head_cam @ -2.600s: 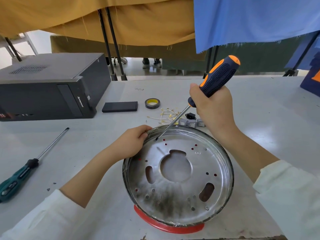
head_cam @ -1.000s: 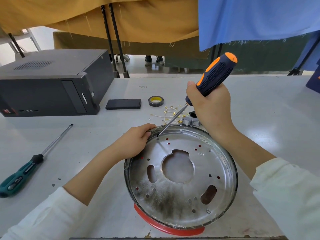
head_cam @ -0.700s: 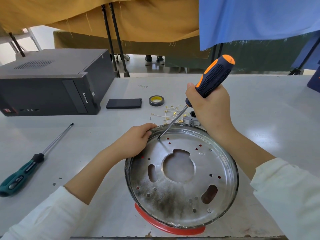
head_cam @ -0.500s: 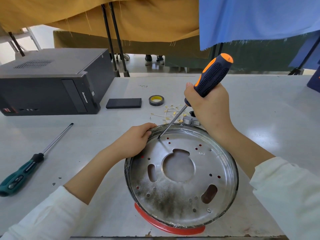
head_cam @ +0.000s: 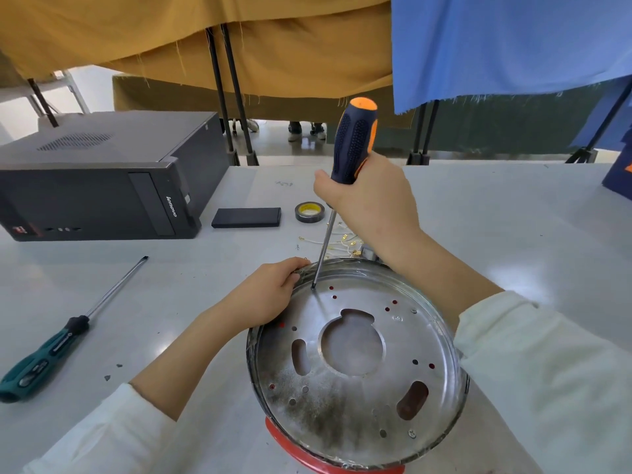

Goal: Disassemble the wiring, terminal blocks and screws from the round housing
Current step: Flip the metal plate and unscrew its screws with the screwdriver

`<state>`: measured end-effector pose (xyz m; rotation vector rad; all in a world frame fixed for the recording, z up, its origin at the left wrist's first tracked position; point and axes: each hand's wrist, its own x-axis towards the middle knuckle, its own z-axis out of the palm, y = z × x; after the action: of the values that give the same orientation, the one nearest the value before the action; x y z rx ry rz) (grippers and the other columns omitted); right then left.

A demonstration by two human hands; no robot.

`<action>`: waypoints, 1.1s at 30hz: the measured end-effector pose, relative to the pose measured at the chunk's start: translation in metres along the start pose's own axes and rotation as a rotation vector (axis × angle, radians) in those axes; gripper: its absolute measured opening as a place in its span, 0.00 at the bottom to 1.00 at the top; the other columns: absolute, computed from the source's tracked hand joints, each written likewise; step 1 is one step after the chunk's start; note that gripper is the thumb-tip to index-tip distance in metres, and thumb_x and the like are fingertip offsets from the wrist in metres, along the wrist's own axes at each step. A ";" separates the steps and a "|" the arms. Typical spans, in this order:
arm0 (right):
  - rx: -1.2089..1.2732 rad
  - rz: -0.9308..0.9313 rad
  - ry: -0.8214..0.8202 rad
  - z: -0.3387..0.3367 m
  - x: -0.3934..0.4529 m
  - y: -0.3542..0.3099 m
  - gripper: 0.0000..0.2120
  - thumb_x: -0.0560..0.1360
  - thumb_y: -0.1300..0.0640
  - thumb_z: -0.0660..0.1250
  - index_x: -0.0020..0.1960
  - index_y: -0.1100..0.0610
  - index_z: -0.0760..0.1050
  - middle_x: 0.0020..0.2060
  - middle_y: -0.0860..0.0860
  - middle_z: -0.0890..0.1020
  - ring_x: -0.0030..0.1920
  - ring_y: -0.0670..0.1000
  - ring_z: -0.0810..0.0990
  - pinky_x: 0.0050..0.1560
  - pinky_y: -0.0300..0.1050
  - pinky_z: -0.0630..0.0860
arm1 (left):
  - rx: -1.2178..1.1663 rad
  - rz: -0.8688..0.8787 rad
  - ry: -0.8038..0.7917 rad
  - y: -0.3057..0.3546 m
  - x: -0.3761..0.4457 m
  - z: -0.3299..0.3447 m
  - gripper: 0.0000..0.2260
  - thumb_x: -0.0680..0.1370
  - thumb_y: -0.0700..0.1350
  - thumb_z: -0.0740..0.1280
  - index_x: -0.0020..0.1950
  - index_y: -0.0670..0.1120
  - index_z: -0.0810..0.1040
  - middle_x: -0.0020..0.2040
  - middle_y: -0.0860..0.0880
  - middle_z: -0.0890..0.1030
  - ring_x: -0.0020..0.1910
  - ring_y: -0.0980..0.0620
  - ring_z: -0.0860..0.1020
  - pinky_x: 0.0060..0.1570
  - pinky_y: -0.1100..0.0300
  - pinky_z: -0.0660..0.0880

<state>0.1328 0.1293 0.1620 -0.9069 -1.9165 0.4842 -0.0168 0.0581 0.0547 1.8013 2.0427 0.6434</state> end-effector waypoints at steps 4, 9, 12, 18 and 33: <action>-0.018 0.014 0.001 0.005 0.005 0.000 0.15 0.71 0.48 0.68 0.32 0.48 0.64 0.27 0.45 0.72 0.30 0.47 0.72 0.29 0.41 0.66 | -0.007 0.005 -0.002 0.000 0.000 0.000 0.16 0.83 0.42 0.54 0.69 0.50 0.71 0.65 0.50 0.77 0.62 0.50 0.74 0.54 0.66 0.64; 0.141 -0.005 -0.278 0.005 0.018 -0.001 0.16 0.71 0.58 0.66 0.33 0.54 0.59 0.24 0.45 0.64 0.25 0.45 0.61 0.28 0.38 0.61 | -0.001 0.010 -0.007 -0.001 0.001 -0.001 0.16 0.83 0.42 0.54 0.69 0.50 0.71 0.64 0.49 0.78 0.61 0.50 0.74 0.53 0.67 0.64; 0.191 -0.006 -0.366 0.006 0.023 -0.002 0.17 0.71 0.59 0.66 0.32 0.52 0.58 0.19 0.43 0.63 0.21 0.44 0.60 0.22 0.30 0.58 | 0.003 0.014 -0.012 0.000 0.000 -0.001 0.16 0.83 0.42 0.54 0.70 0.50 0.70 0.65 0.49 0.77 0.62 0.50 0.74 0.54 0.67 0.65; 0.203 -0.045 -0.486 -0.001 0.029 0.001 0.17 0.70 0.61 0.66 0.31 0.54 0.59 0.21 0.45 0.62 0.23 0.44 0.60 0.23 0.31 0.60 | -0.005 0.039 -0.033 0.000 -0.001 -0.004 0.16 0.83 0.41 0.54 0.69 0.49 0.71 0.64 0.49 0.78 0.61 0.49 0.74 0.56 0.65 0.66; 0.108 -0.074 -0.440 -0.007 0.026 0.002 0.16 0.72 0.51 0.70 0.34 0.47 0.63 0.23 0.37 0.71 0.25 0.39 0.69 0.28 0.26 0.65 | -0.700 0.166 0.009 0.028 0.001 -0.014 0.12 0.81 0.43 0.62 0.61 0.57 0.74 0.57 0.61 0.82 0.60 0.63 0.77 0.61 0.69 0.70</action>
<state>0.1318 0.1500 0.1794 -0.6955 -2.2832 0.7854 -0.0013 0.0601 0.0821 1.5312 1.4077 1.2267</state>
